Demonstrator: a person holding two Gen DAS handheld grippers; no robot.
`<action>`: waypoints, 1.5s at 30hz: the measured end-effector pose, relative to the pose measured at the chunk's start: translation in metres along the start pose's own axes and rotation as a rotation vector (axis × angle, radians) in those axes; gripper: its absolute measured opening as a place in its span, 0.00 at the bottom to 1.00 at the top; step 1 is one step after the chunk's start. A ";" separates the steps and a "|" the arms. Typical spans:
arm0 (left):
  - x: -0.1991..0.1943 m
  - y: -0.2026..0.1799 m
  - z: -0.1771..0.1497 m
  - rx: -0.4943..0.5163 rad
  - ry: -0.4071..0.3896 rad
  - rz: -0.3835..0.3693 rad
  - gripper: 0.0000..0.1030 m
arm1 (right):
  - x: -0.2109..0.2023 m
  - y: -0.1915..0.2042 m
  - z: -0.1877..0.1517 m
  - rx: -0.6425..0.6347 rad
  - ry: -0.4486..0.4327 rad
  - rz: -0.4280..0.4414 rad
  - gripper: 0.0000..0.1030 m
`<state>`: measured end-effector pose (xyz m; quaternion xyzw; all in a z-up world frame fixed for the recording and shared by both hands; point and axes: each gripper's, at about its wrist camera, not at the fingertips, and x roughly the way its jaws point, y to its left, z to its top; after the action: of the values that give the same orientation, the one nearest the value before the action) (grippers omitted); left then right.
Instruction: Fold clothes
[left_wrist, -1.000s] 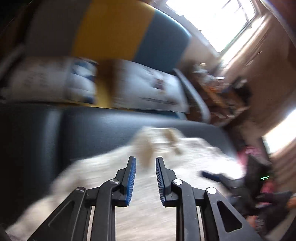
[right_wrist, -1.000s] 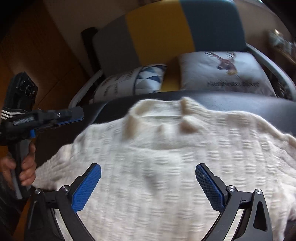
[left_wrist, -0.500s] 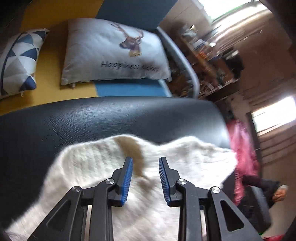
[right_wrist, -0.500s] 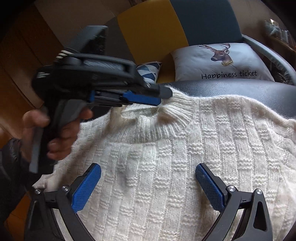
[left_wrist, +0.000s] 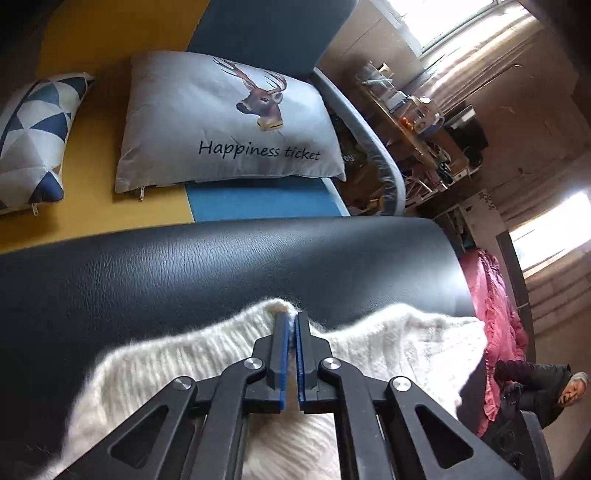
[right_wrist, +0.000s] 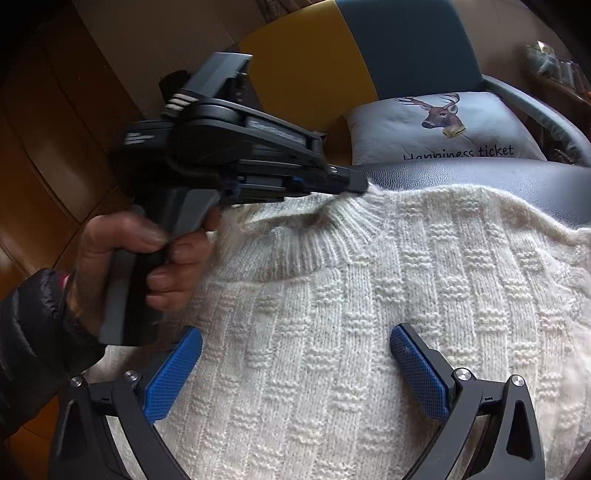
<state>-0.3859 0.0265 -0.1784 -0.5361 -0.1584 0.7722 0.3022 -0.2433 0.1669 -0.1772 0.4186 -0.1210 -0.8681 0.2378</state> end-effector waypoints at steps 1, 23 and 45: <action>-0.012 0.002 -0.003 -0.015 -0.020 -0.012 0.13 | 0.000 0.000 0.000 0.001 0.000 0.001 1.00; -0.141 0.080 -0.140 -0.091 -0.219 0.324 0.17 | 0.115 0.039 0.116 0.310 0.269 0.417 1.00; -0.119 -0.008 -0.205 -0.015 -0.157 0.361 0.19 | -0.010 -0.005 0.015 0.012 0.272 -0.243 1.00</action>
<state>-0.1656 -0.0593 -0.1636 -0.4960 -0.0888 0.8521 0.1415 -0.2517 0.1763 -0.1633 0.5453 -0.0413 -0.8250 0.1428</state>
